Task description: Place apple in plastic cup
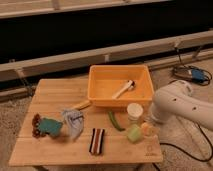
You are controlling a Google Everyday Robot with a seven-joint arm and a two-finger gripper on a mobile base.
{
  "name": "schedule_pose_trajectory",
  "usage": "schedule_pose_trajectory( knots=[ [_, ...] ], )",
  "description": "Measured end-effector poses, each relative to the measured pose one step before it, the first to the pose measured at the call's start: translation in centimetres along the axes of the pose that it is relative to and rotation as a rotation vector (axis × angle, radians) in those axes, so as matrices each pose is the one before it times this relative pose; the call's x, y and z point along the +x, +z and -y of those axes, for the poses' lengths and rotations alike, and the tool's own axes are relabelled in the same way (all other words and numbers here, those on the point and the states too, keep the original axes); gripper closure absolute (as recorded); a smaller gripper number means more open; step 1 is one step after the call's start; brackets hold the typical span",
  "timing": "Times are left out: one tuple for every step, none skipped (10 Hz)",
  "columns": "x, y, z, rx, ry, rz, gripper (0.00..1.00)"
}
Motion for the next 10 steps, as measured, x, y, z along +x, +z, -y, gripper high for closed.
schedule_pose_trajectory(
  knots=[
    [-0.031,0.133,1.436,0.01954,0.02273,-0.00515,1.0],
    [-0.205,0.257,1.043,0.01135,0.01181,-0.00506,1.0],
    [-0.289,0.347,0.654,0.00416,0.00371,-0.00343,1.0],
    [-0.282,0.559,0.687,0.00158,0.00783,-0.00213,1.0],
    [0.159,0.518,0.403,-0.00152,0.01131,-0.00454,1.0],
    [0.182,0.691,0.457,-0.00363,0.01423,-0.00415,1.0],
    [0.179,1.144,0.554,-0.00447,0.01503,-0.00473,1.0],
    [0.13,0.79,0.319,-0.00493,0.01028,-0.00208,1.0],
    [0.449,0.895,0.211,-0.00895,0.01391,-0.00579,1.0],
    [0.285,0.697,-0.002,-0.00841,0.00775,-0.00437,1.0]
  ],
)
